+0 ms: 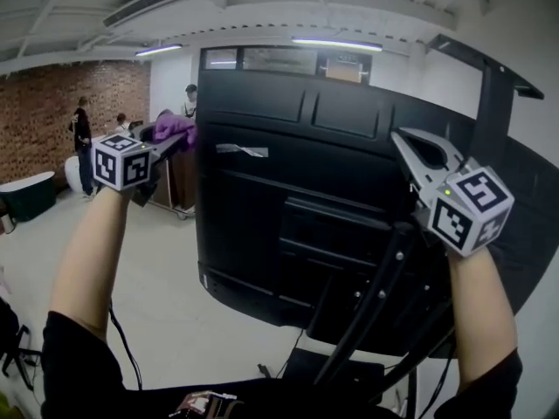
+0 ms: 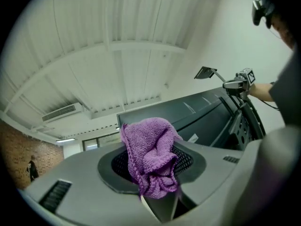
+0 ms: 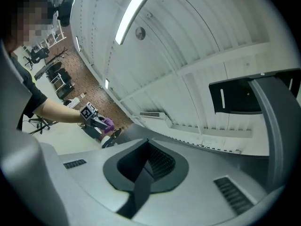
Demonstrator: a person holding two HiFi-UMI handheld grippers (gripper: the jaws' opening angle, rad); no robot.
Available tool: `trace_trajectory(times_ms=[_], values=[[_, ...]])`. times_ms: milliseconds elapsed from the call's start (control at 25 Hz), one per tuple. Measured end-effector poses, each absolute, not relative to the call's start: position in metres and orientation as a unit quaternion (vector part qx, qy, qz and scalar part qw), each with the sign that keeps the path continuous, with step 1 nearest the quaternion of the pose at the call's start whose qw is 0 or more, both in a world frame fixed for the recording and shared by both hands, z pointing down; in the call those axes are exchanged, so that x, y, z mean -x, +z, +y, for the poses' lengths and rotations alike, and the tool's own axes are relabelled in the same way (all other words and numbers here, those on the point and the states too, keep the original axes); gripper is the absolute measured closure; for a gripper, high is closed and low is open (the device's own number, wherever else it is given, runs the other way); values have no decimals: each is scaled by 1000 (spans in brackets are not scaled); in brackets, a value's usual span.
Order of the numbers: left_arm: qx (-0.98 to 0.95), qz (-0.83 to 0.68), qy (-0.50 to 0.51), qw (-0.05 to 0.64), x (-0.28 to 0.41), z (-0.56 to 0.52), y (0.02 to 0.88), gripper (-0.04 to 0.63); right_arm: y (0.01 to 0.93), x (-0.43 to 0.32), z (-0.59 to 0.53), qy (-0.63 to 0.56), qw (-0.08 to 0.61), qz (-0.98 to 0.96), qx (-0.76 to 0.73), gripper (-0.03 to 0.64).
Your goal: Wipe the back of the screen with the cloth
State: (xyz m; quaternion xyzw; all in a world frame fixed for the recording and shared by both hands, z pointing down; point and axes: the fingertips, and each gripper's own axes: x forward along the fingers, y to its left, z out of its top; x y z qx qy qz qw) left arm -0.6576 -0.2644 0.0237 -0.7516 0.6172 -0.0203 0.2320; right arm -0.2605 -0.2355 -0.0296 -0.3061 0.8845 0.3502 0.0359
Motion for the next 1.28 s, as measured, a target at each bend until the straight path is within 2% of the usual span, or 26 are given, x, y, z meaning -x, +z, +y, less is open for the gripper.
trace_trajectory(times_ms=[680,1080,1280], values=[[675,675,-165,248,649,-359,-48,436,-15,243,-208,389,54,878,274,611],[716,586,-196,326,511,-367,-73,436,0,231,-204,394,56,881,257,610],[706,548,-245,377,445,-364,-82,436,2,223,-211,386,57,886,252,611]])
